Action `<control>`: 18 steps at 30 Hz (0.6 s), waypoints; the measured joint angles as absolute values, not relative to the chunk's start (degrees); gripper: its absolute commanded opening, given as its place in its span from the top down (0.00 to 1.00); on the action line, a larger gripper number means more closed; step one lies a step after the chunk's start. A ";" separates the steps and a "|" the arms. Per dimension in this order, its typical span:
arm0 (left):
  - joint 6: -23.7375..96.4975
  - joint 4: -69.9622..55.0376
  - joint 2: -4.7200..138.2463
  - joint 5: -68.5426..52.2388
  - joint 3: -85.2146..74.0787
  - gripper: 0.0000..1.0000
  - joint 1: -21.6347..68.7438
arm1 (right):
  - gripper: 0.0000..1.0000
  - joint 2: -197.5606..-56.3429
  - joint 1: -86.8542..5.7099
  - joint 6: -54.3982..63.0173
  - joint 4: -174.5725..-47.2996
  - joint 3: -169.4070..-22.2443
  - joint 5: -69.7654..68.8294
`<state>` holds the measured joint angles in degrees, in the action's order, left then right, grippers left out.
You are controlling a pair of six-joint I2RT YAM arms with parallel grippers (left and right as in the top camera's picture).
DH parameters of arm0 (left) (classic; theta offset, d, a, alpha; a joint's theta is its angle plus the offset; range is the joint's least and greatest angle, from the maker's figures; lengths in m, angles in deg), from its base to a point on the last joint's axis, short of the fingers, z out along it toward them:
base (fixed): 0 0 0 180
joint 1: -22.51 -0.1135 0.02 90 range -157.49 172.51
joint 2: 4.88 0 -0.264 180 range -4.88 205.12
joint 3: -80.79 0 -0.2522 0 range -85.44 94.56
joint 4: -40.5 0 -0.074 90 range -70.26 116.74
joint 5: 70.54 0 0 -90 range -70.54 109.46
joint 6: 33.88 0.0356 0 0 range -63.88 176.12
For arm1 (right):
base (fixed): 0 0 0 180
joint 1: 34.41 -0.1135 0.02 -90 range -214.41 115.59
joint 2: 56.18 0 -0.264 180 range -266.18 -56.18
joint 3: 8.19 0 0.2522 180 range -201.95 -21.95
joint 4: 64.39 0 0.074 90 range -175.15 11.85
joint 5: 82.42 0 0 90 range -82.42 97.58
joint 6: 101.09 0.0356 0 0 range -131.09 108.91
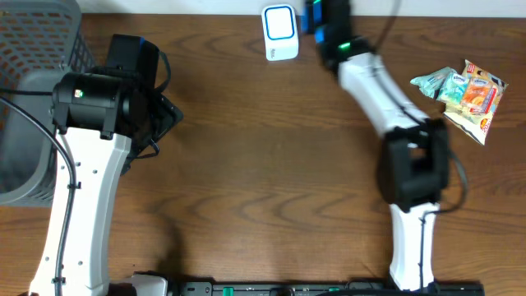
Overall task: Scan the item barcode
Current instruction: 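Carry the Zam-Buk tin right and drop it on the pile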
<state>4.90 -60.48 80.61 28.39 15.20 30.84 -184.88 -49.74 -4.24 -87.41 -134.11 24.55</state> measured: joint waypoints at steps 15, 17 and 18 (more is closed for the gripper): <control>4.90 -60.48 80.61 28.39 15.20 0.02 30.84 | 0.26 -180.40 -26.79 -7.93 -120.11 -134.57 30.45; 4.90 -60.48 80.61 28.39 15.20 0.02 30.84 | 0.25 -180.40 -25.20 -7.89 -121.81 -134.57 29.31; 4.90 -60.48 80.61 28.39 15.20 0.02 30.84 | 0.23 -180.40 -24.71 -7.86 -122.23 -134.57 28.33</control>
<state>4.90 -60.48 80.61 28.39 15.20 30.84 -180.40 -24.71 -7.86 -122.23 -134.57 28.33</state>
